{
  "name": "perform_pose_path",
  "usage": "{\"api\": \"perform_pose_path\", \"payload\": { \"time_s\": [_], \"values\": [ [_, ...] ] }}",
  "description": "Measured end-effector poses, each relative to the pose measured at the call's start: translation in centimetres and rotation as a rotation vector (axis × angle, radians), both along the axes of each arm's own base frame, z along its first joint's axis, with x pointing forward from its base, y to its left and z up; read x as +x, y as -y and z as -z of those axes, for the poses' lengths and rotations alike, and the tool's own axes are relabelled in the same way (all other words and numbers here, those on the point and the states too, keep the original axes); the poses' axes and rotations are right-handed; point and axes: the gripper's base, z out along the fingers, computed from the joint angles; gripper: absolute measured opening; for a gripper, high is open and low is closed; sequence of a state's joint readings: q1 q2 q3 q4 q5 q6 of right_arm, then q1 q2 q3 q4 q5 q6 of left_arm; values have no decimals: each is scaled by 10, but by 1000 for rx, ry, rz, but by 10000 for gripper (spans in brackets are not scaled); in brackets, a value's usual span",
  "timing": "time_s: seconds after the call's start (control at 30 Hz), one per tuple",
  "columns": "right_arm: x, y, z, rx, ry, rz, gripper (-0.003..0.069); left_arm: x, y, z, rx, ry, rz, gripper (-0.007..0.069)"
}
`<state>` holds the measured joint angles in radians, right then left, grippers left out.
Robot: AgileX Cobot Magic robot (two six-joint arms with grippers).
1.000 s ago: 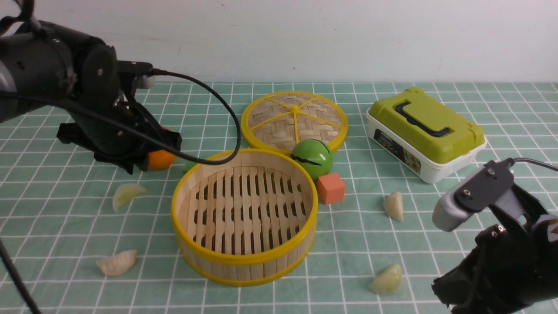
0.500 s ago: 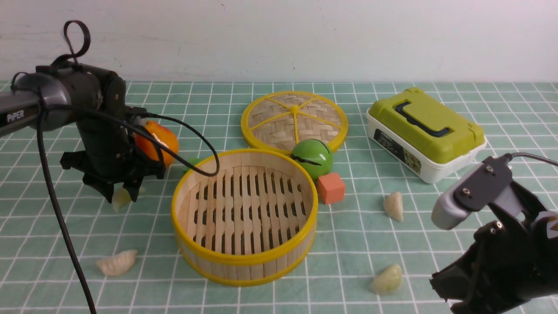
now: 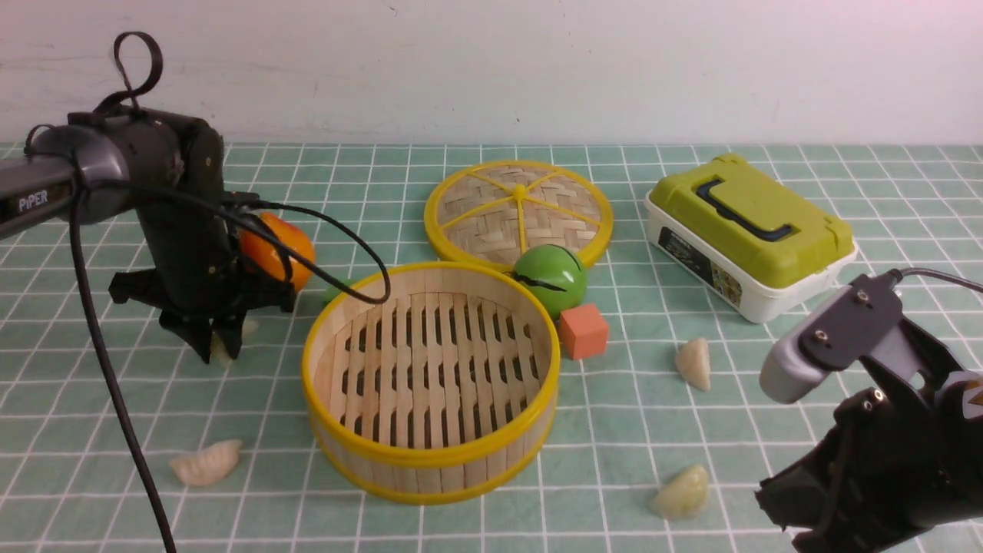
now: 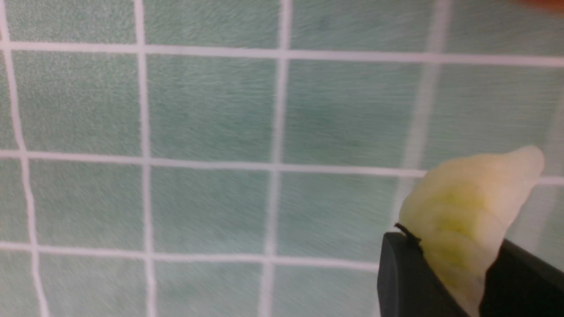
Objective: Put the dumplings into the steamer on the table with the blue tablecloth.
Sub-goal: 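Reach for and grasp a dumpling on the table with the left gripper, then place the dumpling into the bamboo steamer basket with the left gripper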
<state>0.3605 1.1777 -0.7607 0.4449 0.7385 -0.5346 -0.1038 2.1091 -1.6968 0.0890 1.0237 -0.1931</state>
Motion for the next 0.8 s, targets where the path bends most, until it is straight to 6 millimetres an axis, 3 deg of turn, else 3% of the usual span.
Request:
{"api": "perform_pose_path", "payload": {
  "time_s": [0.2, 0.3, 0.43, 0.5, 0.67, 0.8],
  "values": [
    [0, 0, 0, 2, 4, 1, 41, -15, 29, -85, -331, 149, -11, 173],
    [0, 0, 0, 3, 4, 2, 42, -21, 57, -97, -441, 171, 44, 173],
    [1, 0, 0, 4, 6, 3, 43, -21, 91, -73, -433, 132, 90, 173],
    [1, 0, 0, 4, 6, 2, 43, -17, 107, -50, -393, 104, 74, 173],
    [1, -2, -1, 28, 3, 13, 43, -9, 121, -11, -305, 81, 26, 173],
    [1, -3, -2, 54, -4, 23, 45, -8, 123, -2, -288, 65, -1, 218]
  ]
}}
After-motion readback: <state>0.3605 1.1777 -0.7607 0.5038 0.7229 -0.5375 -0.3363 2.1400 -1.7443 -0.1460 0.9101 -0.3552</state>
